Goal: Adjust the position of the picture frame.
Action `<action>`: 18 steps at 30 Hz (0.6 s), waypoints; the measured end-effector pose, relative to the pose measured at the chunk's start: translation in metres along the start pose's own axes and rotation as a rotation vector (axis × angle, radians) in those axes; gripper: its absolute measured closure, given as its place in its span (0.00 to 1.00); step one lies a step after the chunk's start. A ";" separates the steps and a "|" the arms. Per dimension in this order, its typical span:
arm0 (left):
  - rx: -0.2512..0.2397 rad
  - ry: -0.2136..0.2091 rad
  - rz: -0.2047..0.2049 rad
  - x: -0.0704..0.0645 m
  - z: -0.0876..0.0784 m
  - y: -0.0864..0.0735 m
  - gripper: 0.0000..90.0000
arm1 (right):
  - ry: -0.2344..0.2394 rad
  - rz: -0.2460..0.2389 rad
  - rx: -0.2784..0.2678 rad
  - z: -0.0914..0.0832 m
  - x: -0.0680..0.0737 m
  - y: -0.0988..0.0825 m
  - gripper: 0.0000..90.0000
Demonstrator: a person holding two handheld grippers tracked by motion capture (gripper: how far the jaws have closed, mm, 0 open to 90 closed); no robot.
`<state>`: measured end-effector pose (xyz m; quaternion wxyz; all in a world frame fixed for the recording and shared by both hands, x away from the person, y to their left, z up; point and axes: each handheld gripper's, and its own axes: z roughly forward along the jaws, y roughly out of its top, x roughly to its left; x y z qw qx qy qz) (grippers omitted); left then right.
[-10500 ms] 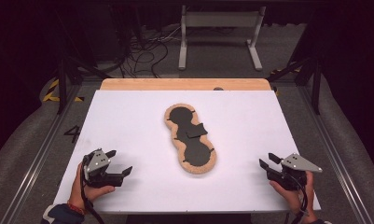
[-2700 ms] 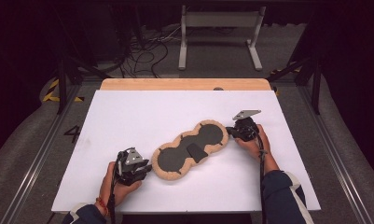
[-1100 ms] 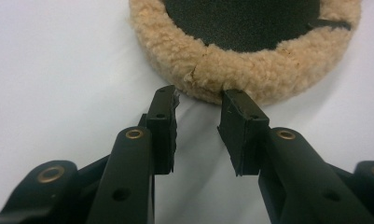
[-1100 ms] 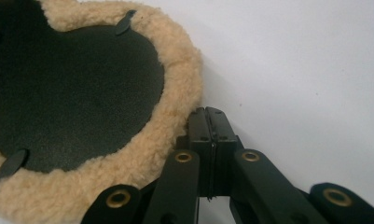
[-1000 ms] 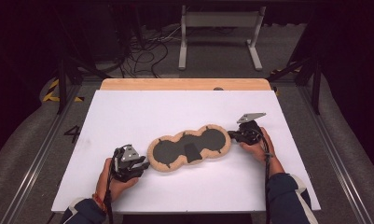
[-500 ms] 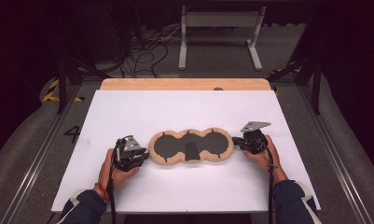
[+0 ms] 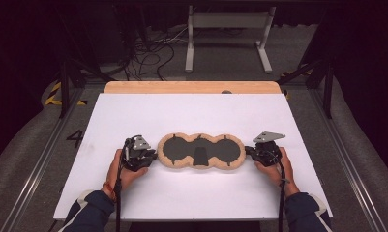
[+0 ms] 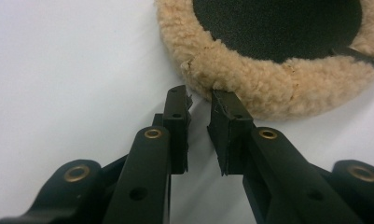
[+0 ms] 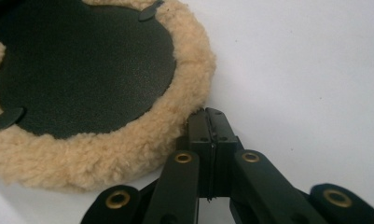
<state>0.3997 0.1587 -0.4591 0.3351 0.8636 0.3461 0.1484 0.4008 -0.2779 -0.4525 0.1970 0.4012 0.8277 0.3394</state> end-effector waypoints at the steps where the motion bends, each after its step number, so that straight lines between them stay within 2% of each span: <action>1: -0.003 -0.002 -0.005 0.000 0.001 0.000 0.85 | 0.002 0.002 0.001 0.000 -0.001 0.000 1.00; 4: -0.011 -0.012 -0.015 0.003 0.003 0.002 0.85 | -0.004 0.005 0.003 -0.002 0.000 -0.001 1.00; 11: -0.020 -0.025 -0.013 0.008 0.009 0.007 0.85 | -0.001 0.013 0.004 -0.005 -0.001 -0.004 1.00; 13: -0.027 -0.009 -0.010 0.008 0.009 0.006 0.82 | -0.007 0.018 0.006 -0.006 -0.002 -0.005 0.98; 15: -0.039 -0.019 -0.006 0.009 0.007 0.004 0.80 | -0.017 0.025 0.007 -0.007 -0.002 -0.006 0.93; 16: -0.058 -0.027 -0.013 0.009 0.004 0.003 0.78 | -0.019 0.023 0.007 -0.009 -0.003 -0.006 0.93; 18: -0.066 -0.019 0.002 0.010 -0.002 0.002 0.76 | -0.025 0.021 -0.005 -0.011 -0.003 -0.005 0.94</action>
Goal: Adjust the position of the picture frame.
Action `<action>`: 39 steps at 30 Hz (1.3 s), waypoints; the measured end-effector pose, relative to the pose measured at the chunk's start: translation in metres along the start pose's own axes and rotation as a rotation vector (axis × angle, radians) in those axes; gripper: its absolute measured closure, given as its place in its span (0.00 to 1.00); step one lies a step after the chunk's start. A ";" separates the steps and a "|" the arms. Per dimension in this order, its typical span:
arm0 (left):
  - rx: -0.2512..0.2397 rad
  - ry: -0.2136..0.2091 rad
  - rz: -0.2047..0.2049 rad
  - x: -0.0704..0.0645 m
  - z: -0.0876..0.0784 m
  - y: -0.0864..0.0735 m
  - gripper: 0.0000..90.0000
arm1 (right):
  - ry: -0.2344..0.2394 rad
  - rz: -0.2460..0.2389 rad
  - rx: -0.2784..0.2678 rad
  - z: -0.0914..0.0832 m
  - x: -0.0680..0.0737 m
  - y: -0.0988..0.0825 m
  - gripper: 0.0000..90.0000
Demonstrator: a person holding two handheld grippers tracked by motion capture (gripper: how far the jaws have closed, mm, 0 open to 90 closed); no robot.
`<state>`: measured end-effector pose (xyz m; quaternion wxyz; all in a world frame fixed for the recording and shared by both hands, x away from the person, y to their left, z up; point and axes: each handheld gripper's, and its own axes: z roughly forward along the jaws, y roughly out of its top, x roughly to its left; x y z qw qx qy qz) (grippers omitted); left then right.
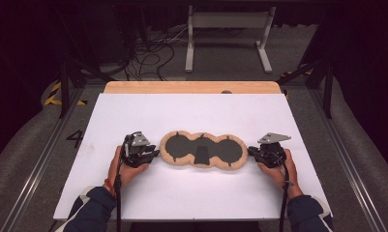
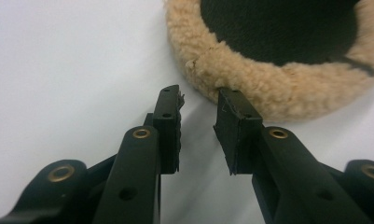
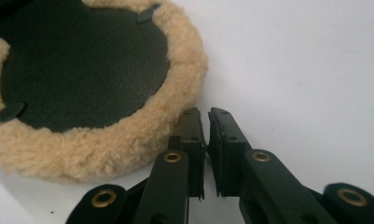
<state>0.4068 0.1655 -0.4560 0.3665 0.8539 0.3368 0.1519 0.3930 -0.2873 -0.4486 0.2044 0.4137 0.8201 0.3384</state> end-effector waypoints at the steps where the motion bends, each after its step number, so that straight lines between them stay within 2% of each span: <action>1: -0.014 0.014 0.008 -0.001 -0.006 -0.001 0.76 | 0.002 0.006 -0.017 -0.003 0.000 0.000 0.93; 3: -0.056 -0.001 0.020 -0.001 -0.017 -0.005 0.74 | 0.012 0.004 -0.037 -0.008 0.001 0.001 0.91; 5: -0.076 0.001 0.044 -0.006 -0.030 -0.012 0.72 | 0.013 -0.013 -0.049 -0.014 0.005 0.000 0.89; 7: -0.084 -0.006 0.050 -0.007 -0.033 -0.015 0.68 | 0.018 -0.015 -0.062 -0.018 0.007 0.000 0.86; 8: -0.083 -0.009 0.068 -0.009 -0.038 -0.020 0.68 | 0.022 -0.016 -0.067 -0.020 0.008 0.000 0.84; 12: -0.097 -0.015 0.063 -0.011 -0.055 -0.040 0.59 | 0.052 -0.017 -0.099 -0.030 0.016 0.000 0.82; 15: -0.110 -0.021 0.034 -0.009 -0.067 -0.055 0.54 | 0.061 -0.031 -0.104 -0.035 0.022 -0.002 0.85; 18: -0.099 -0.011 -0.004 -0.010 -0.075 -0.071 0.49 | 0.055 -0.049 -0.070 -0.034 0.025 -0.007 0.94; 20: -0.089 -0.018 -0.010 -0.013 -0.078 -0.079 0.46 | 0.080 -0.056 -0.036 -0.031 0.026 -0.013 1.00; 21: -0.084 -0.021 0.007 -0.015 -0.081 -0.083 0.46 | 0.094 -0.066 -0.027 -0.030 0.027 -0.014 1.00; 23: -0.086 -0.018 0.012 -0.018 -0.086 -0.088 0.46 | 0.162 -0.101 -0.002 -0.029 0.033 -0.017 1.00; 24: -0.090 -0.023 0.003 -0.019 -0.088 -0.089 0.45 | 0.174 -0.131 0.013 -0.027 0.039 -0.018 1.00; 26: -0.095 -0.020 0.001 -0.019 -0.091 -0.091 0.44 | 0.173 -0.151 0.026 -0.024 0.046 -0.018 1.00; 29: -0.097 -0.001 -0.027 -0.016 -0.092 -0.093 0.43 | 0.153 -0.127 0.019 -0.019 0.049 -0.017 1.00; 31: -0.095 0.008 -0.027 -0.015 -0.092 -0.093 0.40 | 0.154 -0.106 0.012 -0.018 0.047 -0.018 1.00; 34: -0.092 0.006 -0.027 -0.015 -0.091 -0.093 0.40 | 0.120 -0.101 0.021 -0.018 0.046 -0.018 1.00; 36: -0.095 0.002 -0.021 -0.015 -0.090 -0.093 0.40 | 0.113 -0.058 0.012 -0.016 0.042 -0.019 1.00; 39: -0.096 0.000 -0.021 -0.016 -0.090 -0.093 0.40 | 0.110 -0.039 0.000 -0.015 0.041 -0.019 1.00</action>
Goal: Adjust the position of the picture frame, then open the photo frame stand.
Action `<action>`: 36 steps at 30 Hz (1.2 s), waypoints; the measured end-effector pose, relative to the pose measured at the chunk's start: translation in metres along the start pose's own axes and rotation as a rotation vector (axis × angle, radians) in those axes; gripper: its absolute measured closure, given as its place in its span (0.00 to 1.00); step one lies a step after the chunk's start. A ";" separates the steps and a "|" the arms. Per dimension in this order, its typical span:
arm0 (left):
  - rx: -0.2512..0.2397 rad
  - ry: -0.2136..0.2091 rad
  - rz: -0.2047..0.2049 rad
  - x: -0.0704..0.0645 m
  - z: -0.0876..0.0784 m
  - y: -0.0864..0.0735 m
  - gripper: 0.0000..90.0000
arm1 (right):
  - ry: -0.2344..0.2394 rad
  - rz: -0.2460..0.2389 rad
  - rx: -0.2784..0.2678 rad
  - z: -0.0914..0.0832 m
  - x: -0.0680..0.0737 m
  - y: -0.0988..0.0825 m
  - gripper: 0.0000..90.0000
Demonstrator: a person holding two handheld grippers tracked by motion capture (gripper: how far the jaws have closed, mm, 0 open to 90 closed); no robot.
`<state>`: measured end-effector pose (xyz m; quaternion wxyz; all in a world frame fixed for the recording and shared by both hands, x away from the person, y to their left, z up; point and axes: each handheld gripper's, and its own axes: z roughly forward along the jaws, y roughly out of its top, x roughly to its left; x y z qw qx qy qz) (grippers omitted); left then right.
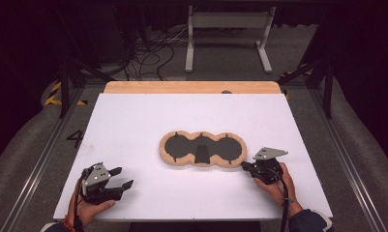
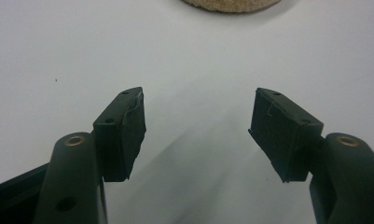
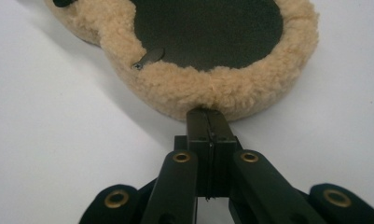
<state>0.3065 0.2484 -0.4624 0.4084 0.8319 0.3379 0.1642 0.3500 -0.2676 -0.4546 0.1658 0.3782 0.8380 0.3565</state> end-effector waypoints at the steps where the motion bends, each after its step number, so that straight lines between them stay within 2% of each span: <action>1: 0.000 0.001 0.002 0.000 0.000 0.000 0.40 | 0.000 -0.007 0.004 0.000 0.000 0.001 1.00; 9: -0.005 -0.001 -0.007 0.001 0.000 -0.001 0.39 | 0.009 -0.007 -0.001 -0.004 0.002 0.001 1.00; 16: -0.018 -0.006 -0.001 0.003 -0.001 -0.001 0.39 | 0.054 -0.021 -0.024 -0.012 0.013 0.007 0.93; 17: -0.018 -0.005 0.008 0.003 -0.002 -0.001 0.38 | 0.086 -0.024 -0.036 -0.014 0.017 0.009 0.90; 21: -0.013 -0.006 0.007 0.002 -0.001 -0.002 0.38 | 0.123 -0.033 -0.045 -0.013 0.025 0.013 0.83; 24: -0.008 -0.006 0.009 0.003 0.000 -0.002 0.37 | 0.168 -0.023 -0.051 -0.007 0.031 0.019 0.75; 26: -0.004 -0.003 0.012 0.003 0.000 -0.002 0.36 | 0.178 -0.023 -0.046 -0.001 0.034 0.021 0.72; 29: -0.004 -0.004 0.006 0.001 -0.001 -0.002 0.36 | 0.201 -0.009 -0.038 0.006 0.036 0.026 0.71; 36: 0.001 -0.001 0.030 -0.001 0.002 0.001 0.35 | 0.258 0.045 -0.021 0.022 0.038 0.038 0.67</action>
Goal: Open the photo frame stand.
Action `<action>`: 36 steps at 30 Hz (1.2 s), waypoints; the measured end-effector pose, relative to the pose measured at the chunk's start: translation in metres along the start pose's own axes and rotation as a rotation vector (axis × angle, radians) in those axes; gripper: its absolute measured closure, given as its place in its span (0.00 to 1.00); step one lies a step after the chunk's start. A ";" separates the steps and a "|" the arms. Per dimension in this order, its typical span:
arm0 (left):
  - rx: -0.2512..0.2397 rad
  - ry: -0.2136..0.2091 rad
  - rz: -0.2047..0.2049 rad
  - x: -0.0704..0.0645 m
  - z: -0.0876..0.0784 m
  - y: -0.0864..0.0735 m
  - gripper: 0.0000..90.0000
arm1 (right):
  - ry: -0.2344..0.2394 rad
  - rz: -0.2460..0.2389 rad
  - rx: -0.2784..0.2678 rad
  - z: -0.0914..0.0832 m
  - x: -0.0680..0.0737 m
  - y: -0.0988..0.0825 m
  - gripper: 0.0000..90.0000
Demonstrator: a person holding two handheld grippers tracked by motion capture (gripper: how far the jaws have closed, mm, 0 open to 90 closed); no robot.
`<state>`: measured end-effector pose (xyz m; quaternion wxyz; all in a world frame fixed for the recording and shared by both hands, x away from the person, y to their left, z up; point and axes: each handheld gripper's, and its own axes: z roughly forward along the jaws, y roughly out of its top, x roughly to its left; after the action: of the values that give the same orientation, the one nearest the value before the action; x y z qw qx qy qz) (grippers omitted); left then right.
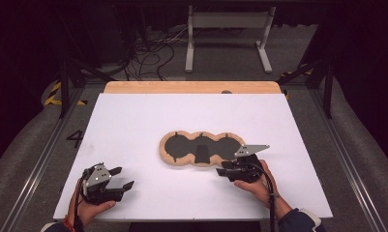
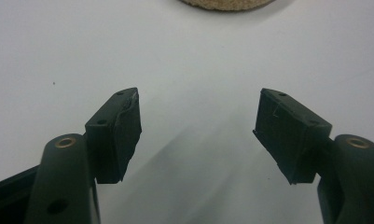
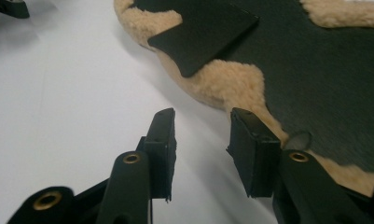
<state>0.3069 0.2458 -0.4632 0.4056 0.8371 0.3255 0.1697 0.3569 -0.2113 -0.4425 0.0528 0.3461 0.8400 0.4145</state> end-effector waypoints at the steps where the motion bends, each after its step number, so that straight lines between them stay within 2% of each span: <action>1: 0.001 0.002 0.001 -0.001 0.000 0.000 0.35 | 0.007 0.006 0.001 0.003 0.001 0.003 0.66; 4: 0.004 -0.005 0.009 -0.002 0.001 0.001 0.34 | 0.025 0.020 0.004 0.010 0.004 0.008 0.63; 7: 0.005 -0.006 -0.002 -0.003 0.002 0.001 0.34 | 0.032 0.034 0.017 0.016 0.006 0.010 0.61; 8: 0.006 -0.006 -0.007 -0.001 0.002 0.001 0.33 | 0.066 0.051 0.016 0.021 0.007 0.012 0.60; 10: 0.009 -0.005 -0.014 -0.001 0.003 0.001 0.33 | 0.072 0.062 0.013 0.023 0.006 0.013 0.59; 14: 0.009 -0.003 -0.023 0.001 0.002 0.001 0.32 | 0.142 0.158 -0.012 0.028 0.001 0.020 0.59; 16: 0.008 -0.004 -0.033 0.000 0.003 0.001 0.31 | 0.167 0.222 -0.023 0.029 -0.002 0.020 0.58; 21: 0.017 -0.007 -0.021 -0.001 0.004 0.002 0.30 | 0.189 0.273 -0.027 0.027 -0.003 0.020 0.51; 24: 0.021 -0.007 -0.041 -0.001 0.005 0.002 0.28 | 0.208 0.333 -0.046 0.027 -0.007 0.020 0.51; 25: 0.021 -0.011 -0.049 0.000 0.006 0.002 0.27 | 0.227 0.368 -0.053 0.028 -0.008 0.020 0.50; 27: 0.017 -0.015 -0.097 0.001 0.008 0.004 0.27 | 0.280 0.485 -0.058 0.029 -0.013 0.020 0.49; 29: 0.011 -0.024 -0.105 0.002 0.010 0.009 0.26 | 0.316 0.574 -0.075 0.030 -0.019 0.020 0.49; 30: 0.004 -0.031 -0.108 0.002 0.012 0.013 0.26 | 0.326 0.604 -0.080 0.031 -0.021 0.020 0.51; 32: 0.001 -0.043 -0.090 0.004 0.016 0.021 0.25 | 0.335 0.642 -0.091 0.033 -0.023 0.020 0.53; 33: 0.000 -0.068 -0.114 0.005 0.021 0.025 0.25 | 0.334 0.652 -0.098 0.034 -0.023 0.020 0.55; 36: 0.010 -0.088 -0.113 0.005 0.031 0.035 0.23 | 0.318 0.688 -0.113 0.036 -0.023 0.021 0.60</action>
<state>0.3417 0.2161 -0.4544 0.4241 0.8261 0.3550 0.1079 0.3994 -0.1932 -0.4556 -0.2015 0.5357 0.6484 0.5021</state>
